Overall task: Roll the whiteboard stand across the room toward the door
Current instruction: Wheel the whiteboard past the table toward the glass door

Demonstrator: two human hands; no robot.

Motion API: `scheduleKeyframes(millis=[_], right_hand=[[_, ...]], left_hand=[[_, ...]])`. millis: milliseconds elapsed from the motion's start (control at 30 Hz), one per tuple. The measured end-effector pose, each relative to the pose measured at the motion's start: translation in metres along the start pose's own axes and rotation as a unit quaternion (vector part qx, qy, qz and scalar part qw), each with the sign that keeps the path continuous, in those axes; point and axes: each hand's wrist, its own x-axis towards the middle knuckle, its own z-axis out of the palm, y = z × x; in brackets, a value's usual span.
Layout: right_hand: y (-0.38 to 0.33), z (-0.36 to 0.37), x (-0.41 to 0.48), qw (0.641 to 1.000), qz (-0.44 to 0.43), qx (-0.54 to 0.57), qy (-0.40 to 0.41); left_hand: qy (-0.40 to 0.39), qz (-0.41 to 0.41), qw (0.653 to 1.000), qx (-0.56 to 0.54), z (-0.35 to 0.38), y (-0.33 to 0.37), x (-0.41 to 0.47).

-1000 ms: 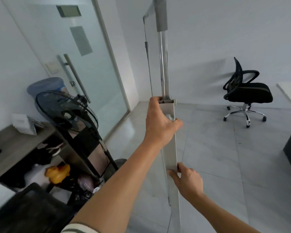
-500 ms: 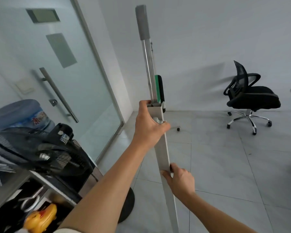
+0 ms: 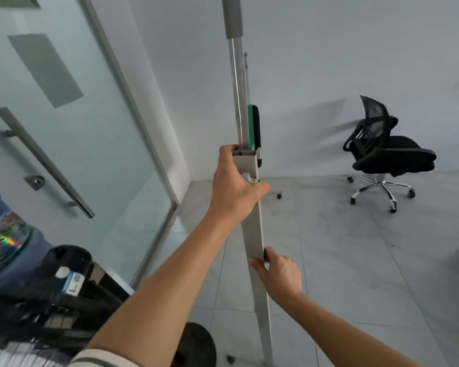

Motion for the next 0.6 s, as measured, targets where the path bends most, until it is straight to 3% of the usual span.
scheduleKeyframes(millis=[300,600], right_hand=[[-0.051,0.052,0.068,0.999,0.02,0.005,-0.024],[-0.042,0.06,0.087,1.0,0.001,0.0,-0.028]], left_hand=[[0.009,0.01,0.999,-0.031,-0.044,-0.054,0.066],[0.018,0.034,0.998,-0.039,-0.04,-0.064,0.078]])
